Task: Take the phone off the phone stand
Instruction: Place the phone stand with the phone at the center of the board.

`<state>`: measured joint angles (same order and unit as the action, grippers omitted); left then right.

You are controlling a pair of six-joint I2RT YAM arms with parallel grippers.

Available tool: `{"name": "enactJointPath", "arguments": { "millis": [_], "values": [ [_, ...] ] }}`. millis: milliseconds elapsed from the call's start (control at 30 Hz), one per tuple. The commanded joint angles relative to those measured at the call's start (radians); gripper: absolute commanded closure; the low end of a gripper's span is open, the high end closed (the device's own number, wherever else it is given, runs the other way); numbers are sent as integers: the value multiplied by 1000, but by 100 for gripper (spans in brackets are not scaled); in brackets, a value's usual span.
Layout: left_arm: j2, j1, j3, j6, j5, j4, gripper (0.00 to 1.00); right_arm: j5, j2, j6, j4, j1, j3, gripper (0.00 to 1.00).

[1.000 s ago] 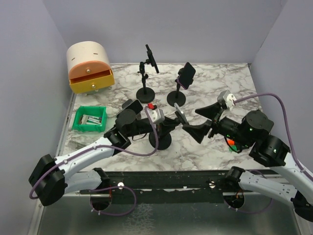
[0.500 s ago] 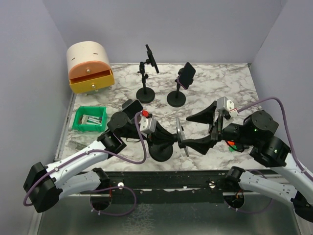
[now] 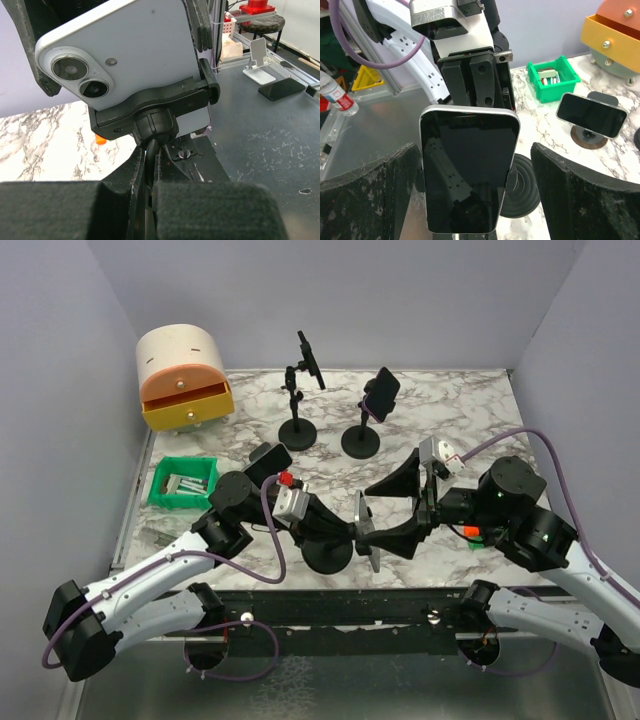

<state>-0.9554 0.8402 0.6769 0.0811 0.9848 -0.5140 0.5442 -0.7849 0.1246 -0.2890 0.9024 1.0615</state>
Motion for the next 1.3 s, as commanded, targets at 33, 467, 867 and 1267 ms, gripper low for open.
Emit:
{"name": "enactJointPath", "arguments": {
  "millis": [33, 467, 867, 1267],
  "values": [
    [50, 6, 23, -35, 20, -104, 100, 86, -22, 98, 69, 3, 22, 2],
    [70, 5, 8, -59, -20, -98, 100, 120, -85, 204, 147, 4, 3, 3],
    [69, 5, 0, -76, -61, -91, 100, 111, -105, 194, 142, 3, 4, 24],
    [90, 6, -25, -76, -136, -87, 33, 64, -60, 139, 149, 3, -14, 58]
  ]
}}
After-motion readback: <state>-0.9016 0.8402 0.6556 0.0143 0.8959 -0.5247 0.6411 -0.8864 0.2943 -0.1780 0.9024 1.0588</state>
